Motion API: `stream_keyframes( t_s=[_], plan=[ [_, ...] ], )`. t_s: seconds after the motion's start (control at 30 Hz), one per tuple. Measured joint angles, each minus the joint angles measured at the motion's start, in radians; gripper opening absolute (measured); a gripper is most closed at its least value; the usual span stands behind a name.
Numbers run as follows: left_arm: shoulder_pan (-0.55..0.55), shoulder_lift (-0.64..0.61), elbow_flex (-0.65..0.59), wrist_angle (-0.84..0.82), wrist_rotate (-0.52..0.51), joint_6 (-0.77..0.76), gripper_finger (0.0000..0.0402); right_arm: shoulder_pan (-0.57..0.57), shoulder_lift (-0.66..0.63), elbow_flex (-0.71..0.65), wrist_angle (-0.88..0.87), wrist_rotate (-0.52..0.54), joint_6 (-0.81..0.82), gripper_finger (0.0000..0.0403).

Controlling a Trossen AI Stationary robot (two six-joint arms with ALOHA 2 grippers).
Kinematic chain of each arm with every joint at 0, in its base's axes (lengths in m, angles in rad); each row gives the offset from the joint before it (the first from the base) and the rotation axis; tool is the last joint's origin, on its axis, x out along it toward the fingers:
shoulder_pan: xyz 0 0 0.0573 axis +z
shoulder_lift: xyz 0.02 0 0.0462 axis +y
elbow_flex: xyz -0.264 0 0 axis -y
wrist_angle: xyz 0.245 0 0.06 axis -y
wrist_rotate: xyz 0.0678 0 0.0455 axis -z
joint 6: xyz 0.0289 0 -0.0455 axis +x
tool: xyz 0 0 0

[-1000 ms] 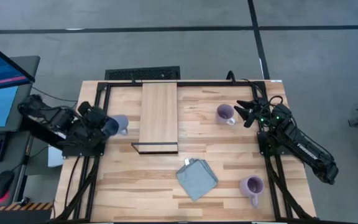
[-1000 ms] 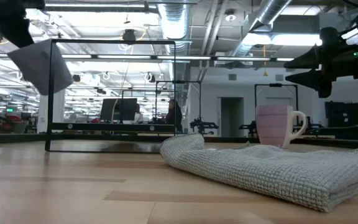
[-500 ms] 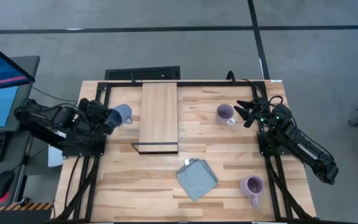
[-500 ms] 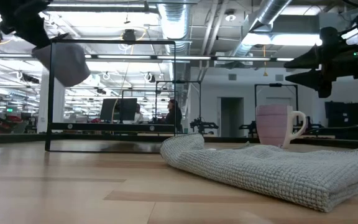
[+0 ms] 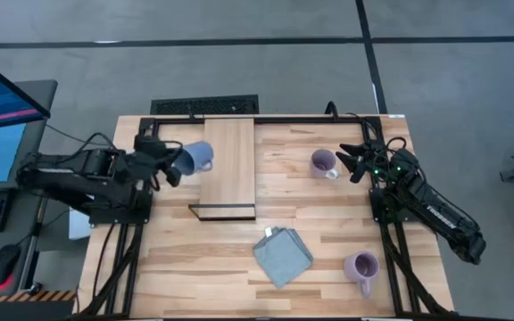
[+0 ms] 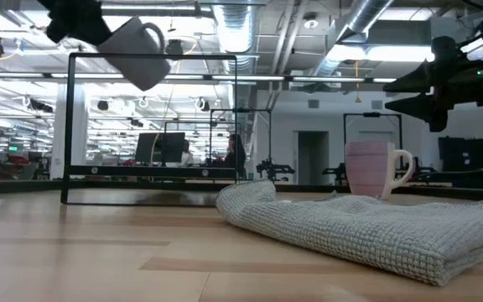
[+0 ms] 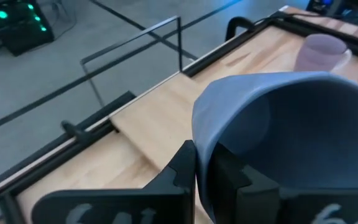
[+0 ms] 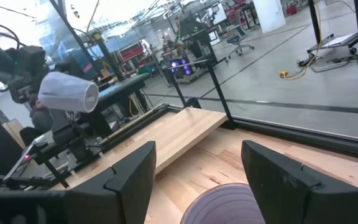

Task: Stack small to large cups/mugs on shelf
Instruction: Put the blue cup on the shelf

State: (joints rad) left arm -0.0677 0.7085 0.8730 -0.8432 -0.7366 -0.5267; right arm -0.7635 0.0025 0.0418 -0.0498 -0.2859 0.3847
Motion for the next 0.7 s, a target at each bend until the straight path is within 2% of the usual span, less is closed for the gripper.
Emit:
stream_keyframes(
  t_s=[0.23, 0.33, 0.7],
  plan=[
    [0.142, 0.074, 0.001, 0.129, 0.165, 0.077, 0.0005, 0.0, 0.0, 0.0, 0.0, 0.0, 0.0, 0.026],
    [0.197, 0.117, 0.028, 0.136, 0.212, 0.079, 0.0005, 0.0, 0.0, 0.0, 0.0, 0.0, 0.0, 0.026],
    [0.326, 0.321, 0.222, 0.134, 0.329, 0.079, 0.0005, 0.0, 0.0, 0.0, 0.0, 0.0, 0.0, 0.026]
  ],
)
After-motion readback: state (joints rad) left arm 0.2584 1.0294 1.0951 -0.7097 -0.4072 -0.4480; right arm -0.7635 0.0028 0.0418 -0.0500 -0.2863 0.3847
